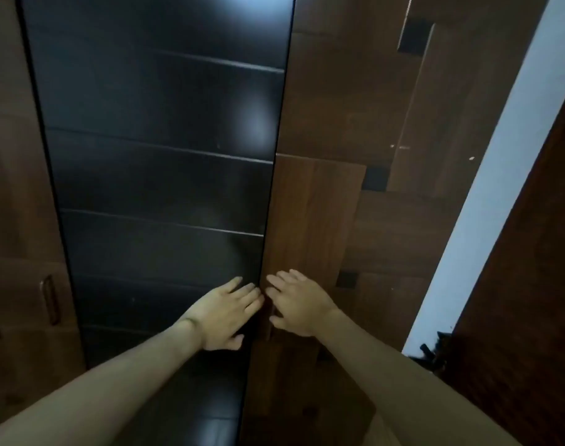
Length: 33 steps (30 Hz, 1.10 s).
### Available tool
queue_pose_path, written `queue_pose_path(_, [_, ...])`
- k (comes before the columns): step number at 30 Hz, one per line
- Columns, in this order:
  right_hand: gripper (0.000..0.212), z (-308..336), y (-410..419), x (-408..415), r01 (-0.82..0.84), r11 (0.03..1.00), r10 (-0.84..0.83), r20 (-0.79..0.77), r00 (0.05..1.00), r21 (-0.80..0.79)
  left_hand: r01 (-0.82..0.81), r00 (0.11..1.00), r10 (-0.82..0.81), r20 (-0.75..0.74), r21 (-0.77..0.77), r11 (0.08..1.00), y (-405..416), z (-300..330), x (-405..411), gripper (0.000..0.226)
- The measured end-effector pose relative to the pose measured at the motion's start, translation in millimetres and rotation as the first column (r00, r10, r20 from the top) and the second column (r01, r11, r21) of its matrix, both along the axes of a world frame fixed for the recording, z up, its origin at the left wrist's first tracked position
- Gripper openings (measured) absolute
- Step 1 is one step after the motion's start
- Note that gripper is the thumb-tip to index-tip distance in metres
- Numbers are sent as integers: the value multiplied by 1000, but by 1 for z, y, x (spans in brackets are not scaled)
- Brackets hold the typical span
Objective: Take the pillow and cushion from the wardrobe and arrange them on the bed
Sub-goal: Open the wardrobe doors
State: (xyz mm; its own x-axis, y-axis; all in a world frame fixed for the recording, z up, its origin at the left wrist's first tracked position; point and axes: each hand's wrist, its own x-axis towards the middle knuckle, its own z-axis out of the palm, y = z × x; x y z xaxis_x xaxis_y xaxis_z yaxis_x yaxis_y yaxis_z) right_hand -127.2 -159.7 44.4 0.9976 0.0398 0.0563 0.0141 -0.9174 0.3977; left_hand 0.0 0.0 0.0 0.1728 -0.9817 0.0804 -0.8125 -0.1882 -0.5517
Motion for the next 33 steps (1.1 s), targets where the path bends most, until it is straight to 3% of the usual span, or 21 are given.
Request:
queue_pose_path(2, [64, -23, -1, 14, -75, 984, 58, -106, 993, -164, -37, 999, 36, 7, 45, 998, -6, -16, 12, 86])
queue_pose_path(5, [72, -64, -2, 38, -102, 935, 7, -272, 962, -338, -98, 994, 101, -39, 77, 992, -16, -45, 24, 86])
queue_pose_path(8, [72, -84, -8, 52, -80, 913, -40, -284, 958, -399, -144, 989, 145, 0, 128, 981, -25, -65, 24, 82])
queue_pose_path(13, [68, -109, -6, 43, -66, 840, -91, -258, 962, -539, -229, 973, 225, 52, 77, 970, -27, -82, 5, 86])
queue_pose_path(17, [71, -121, 10, 37, 33, 869, -128, -161, 979, -493, -218, 974, 215, 69, 51, 975, -15, -81, -10, 88])
queue_pose_path(27, [78, -119, 24, -49, -97, 935, 68, -96, 993, -342, -163, 986, 163, 17, 1, 987, 50, -93, -46, 89])
queue_pose_path(31, [64, -107, 50, -89, -72, 924, 7, -172, 985, -375, -248, 968, 251, -6, 131, 960, 80, -79, -80, 90])
queue_pose_path(33, [60, -97, 68, -106, 58, 930, -111, -127, 986, -363, -290, 951, 306, -49, 206, 935, 95, -65, -98, 87])
